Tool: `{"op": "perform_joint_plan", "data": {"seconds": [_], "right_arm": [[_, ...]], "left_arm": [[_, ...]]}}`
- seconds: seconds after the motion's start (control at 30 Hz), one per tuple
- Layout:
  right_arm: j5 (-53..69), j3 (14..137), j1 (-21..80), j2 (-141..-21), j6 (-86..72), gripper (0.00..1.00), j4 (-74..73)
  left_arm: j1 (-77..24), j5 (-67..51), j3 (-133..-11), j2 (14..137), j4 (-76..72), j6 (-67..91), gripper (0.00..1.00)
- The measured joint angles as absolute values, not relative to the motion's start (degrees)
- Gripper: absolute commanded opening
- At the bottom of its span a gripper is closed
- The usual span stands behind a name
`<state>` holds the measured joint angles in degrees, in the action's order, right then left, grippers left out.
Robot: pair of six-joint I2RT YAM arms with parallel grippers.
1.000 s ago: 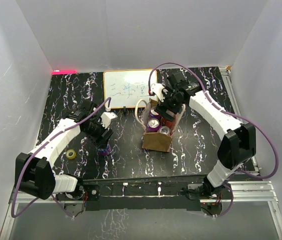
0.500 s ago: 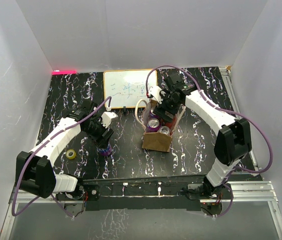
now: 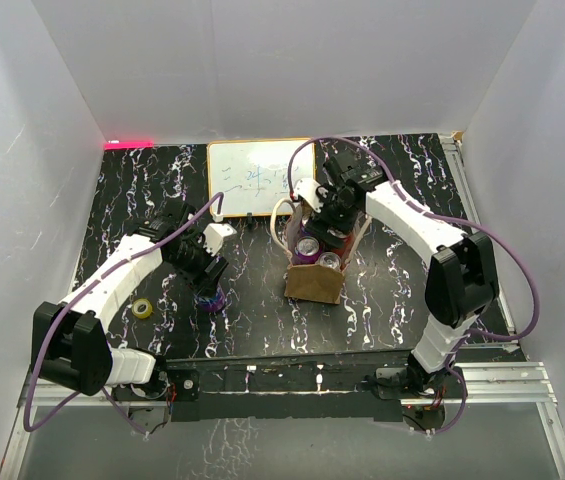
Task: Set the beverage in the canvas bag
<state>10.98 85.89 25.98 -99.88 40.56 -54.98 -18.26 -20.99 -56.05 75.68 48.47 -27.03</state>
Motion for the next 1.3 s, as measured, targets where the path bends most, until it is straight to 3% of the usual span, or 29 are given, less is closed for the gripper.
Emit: {"op": "perform_joint_plan", "data": {"seconds": [0.4,0.67,0.87,1.1,1.3], "right_arm": [[10.4,84.8,26.5,-102.3,41.4,0.83,-54.3],[10.3,84.9,26.5,-102.3,42.1,0.55,-54.0],[10.1,84.9,26.5,-102.3,42.0,0.40,-54.0],[6.5,85.0,28.5,-102.0,40.8,0.30,-54.4],[1.6,85.0,31.0,-102.0,39.4,0.28,-54.7]], "left_arm": [[-18.3,-21.1,-56.1,75.7,48.5,-27.0,0.03],[-18.3,-21.3,-56.1,75.7,48.5,-27.0,0.03],[-18.2,-21.4,-56.1,75.7,48.5,-27.0,0.03],[-18.3,-21.4,-56.1,75.7,48.5,-27.0,0.03],[-18.3,-21.4,-56.1,75.7,48.5,-27.0,0.03]]}}
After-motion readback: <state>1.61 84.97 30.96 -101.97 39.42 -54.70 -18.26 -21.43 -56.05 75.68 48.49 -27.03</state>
